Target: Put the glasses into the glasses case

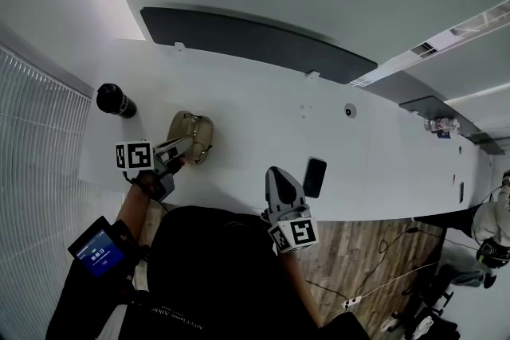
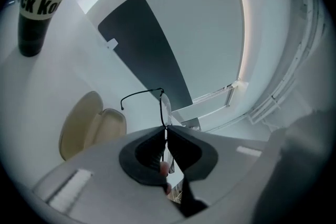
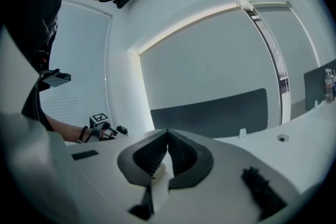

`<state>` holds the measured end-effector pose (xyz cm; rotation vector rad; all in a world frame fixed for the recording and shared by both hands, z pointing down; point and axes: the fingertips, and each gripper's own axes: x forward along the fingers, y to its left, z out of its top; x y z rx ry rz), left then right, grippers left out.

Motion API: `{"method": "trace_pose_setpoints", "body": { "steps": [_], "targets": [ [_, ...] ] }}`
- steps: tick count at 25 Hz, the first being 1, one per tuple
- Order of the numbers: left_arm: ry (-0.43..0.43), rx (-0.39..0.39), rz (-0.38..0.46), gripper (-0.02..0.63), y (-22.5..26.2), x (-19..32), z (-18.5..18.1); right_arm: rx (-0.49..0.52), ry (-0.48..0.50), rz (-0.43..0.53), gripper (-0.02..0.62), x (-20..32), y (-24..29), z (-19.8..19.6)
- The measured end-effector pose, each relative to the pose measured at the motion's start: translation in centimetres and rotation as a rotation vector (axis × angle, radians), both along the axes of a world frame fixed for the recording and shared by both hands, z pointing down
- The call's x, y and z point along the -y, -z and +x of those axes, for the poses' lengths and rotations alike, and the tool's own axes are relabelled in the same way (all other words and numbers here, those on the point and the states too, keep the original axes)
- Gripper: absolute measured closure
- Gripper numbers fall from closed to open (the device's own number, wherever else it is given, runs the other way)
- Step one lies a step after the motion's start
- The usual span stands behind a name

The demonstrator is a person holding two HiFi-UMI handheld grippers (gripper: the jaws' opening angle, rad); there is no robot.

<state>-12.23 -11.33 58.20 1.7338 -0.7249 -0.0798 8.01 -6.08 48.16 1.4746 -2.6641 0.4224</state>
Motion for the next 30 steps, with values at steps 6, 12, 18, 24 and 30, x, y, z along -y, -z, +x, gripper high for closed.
{"method": "trace_pose_setpoints", "body": {
  "steps": [6,12,18,24,30],
  "targets": [
    [0.012,0.011,-0.024,0.584,-1.6,-0.3,-0.5,-0.002,0.000,-0.006,0.588,0.0,0.1,0.0],
    [-0.012,0.016,0.077,0.583,2.3,0.2,-0.3,-0.007,-0.008,-0.012,0.588,0.1,-0.7,0.7],
    [-0.058,0.141,0.054,0.583,-1.1,-0.1,-1.2,-0.048,0.042,0.011,0.588,0.2,0.3,-0.9],
    [-0.089,0.110,0.004,0.583,-3.4,-0.8,-0.4,-0.042,0.031,-0.002,0.588,-0.2,-0.1,-1.0],
    [-0.105,0.099,-0.082,0.583,-6.4,-1.5,0.0,-0.033,0.024,-0.020,0.588,-0.2,-0.1,-1.1]
  ]
}}
